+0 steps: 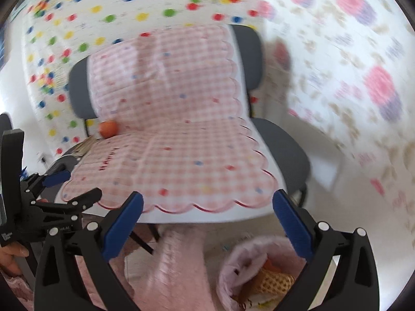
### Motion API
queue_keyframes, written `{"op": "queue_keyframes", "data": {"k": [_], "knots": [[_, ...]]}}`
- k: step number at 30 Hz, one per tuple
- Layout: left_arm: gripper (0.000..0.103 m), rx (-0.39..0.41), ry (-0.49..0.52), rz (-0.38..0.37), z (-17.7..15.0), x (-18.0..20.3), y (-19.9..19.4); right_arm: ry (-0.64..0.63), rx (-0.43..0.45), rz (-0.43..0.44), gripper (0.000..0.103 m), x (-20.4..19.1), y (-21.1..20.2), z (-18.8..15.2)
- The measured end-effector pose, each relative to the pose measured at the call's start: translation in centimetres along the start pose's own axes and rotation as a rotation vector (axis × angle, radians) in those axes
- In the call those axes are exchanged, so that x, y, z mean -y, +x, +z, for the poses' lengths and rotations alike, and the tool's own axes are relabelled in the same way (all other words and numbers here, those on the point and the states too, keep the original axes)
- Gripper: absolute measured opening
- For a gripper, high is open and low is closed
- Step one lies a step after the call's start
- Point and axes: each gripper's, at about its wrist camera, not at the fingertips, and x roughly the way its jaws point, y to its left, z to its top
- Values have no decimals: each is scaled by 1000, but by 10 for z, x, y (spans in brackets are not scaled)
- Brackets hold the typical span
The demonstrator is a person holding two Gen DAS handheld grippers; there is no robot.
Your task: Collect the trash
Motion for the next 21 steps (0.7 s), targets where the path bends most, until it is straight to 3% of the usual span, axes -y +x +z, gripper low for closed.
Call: {"op": "queue_keyframes", "data": {"k": [5, 21], "knots": [[96, -12, -32, 117, -5, -30, -16, -70, -11, 47, 98, -28, 8, 16], [96, -7, -133, 201, -9, -86, -43, -109, -16, 49, 98, -56, 13, 30]]}}
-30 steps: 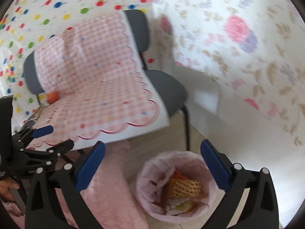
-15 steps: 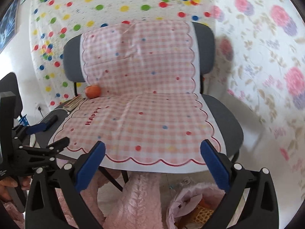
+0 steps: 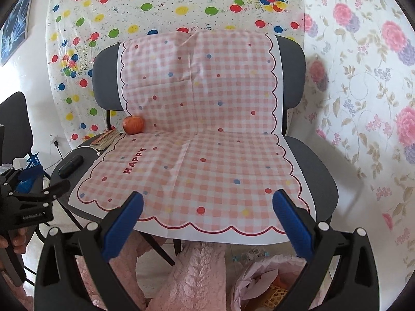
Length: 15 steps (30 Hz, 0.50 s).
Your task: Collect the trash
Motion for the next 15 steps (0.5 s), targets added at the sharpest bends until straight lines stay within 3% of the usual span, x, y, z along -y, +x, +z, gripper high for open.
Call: {"op": "queue_keyframes", "data": {"k": [15], "knots": [[96, -10, -1, -1, 1, -1, 5, 7, -24, -10, 98, 3, 8, -3]]}}
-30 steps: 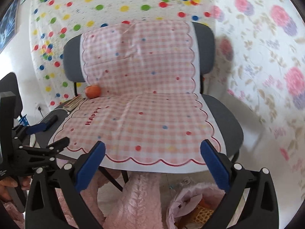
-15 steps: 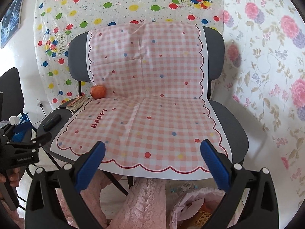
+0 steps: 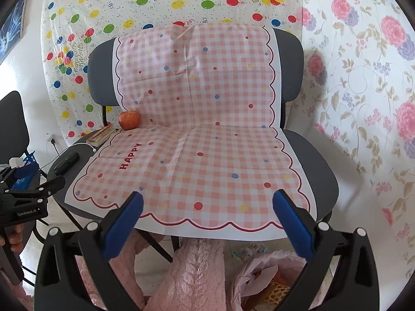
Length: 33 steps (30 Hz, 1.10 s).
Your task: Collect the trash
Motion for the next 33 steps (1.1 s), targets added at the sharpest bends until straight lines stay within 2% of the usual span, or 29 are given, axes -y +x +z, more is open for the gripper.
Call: {"op": "queue_keyframes", "data": {"k": [33], "knots": [[96, -5, 2, 1, 1, 2, 4, 20, -5, -3, 98, 2, 3, -3]]}}
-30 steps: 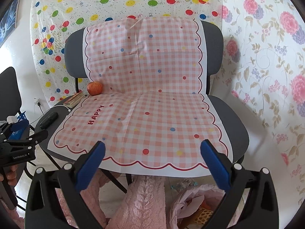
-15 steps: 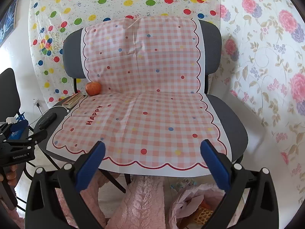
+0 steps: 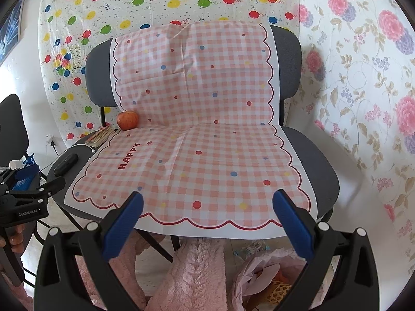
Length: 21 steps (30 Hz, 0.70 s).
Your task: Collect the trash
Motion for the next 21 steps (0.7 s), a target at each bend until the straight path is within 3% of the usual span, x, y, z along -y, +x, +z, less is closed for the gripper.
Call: {"op": "queue_keyframes", "data": {"k": [21], "knots": [[96, -4, -2, -4, -1, 1, 3, 14, -7, -3, 98, 3, 2, -3]]}}
